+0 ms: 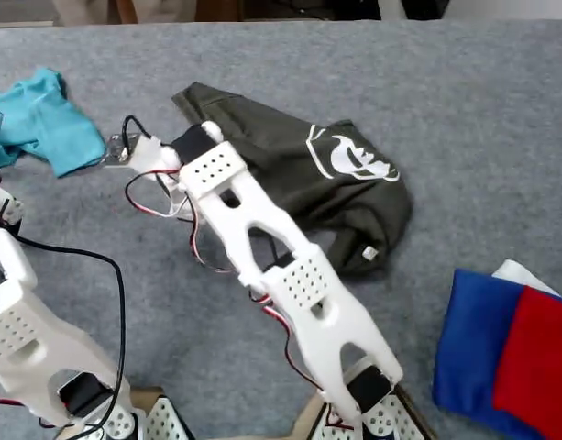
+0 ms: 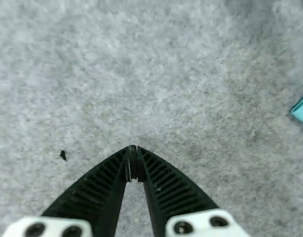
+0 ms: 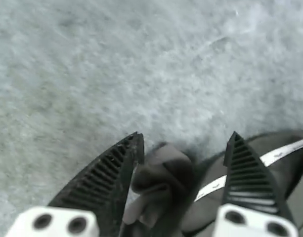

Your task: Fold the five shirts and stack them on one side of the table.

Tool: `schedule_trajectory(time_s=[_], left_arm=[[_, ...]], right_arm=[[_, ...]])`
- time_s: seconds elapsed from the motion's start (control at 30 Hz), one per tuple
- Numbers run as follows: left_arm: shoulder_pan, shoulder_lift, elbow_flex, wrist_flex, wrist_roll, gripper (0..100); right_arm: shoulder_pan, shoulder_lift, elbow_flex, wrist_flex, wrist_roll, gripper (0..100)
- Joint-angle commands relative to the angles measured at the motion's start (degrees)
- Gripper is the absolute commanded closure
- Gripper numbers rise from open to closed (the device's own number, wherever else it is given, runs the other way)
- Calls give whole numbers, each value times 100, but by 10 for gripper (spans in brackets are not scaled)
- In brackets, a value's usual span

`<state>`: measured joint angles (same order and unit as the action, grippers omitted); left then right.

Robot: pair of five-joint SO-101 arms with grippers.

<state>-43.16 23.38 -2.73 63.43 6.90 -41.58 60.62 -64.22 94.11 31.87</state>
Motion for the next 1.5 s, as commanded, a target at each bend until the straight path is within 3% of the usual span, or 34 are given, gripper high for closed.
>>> schedule_trajectory(time_s=[0.0,0.6,1.0,1.07,1.3,1.47], left_arm=[[9,-163,-9,-62,0,981],[18,-163,-9,-62,-9,981],[18,-163,0,-62,-18,981],[18,-163,0,-62,-26,981],[44,-163,18,-70,-35,981],[88,-163,26,-70,-35,981]], right_arm=[[215,119,-602,281,-53,734],[-48,549,-1191,791,-53,734],[215,1024,-1235,765,-264,736],[224,1024,-1235,747,-273,761],[242,1024,-1244,563,-273,995],[321,1015,-1596,651,-273,995]])
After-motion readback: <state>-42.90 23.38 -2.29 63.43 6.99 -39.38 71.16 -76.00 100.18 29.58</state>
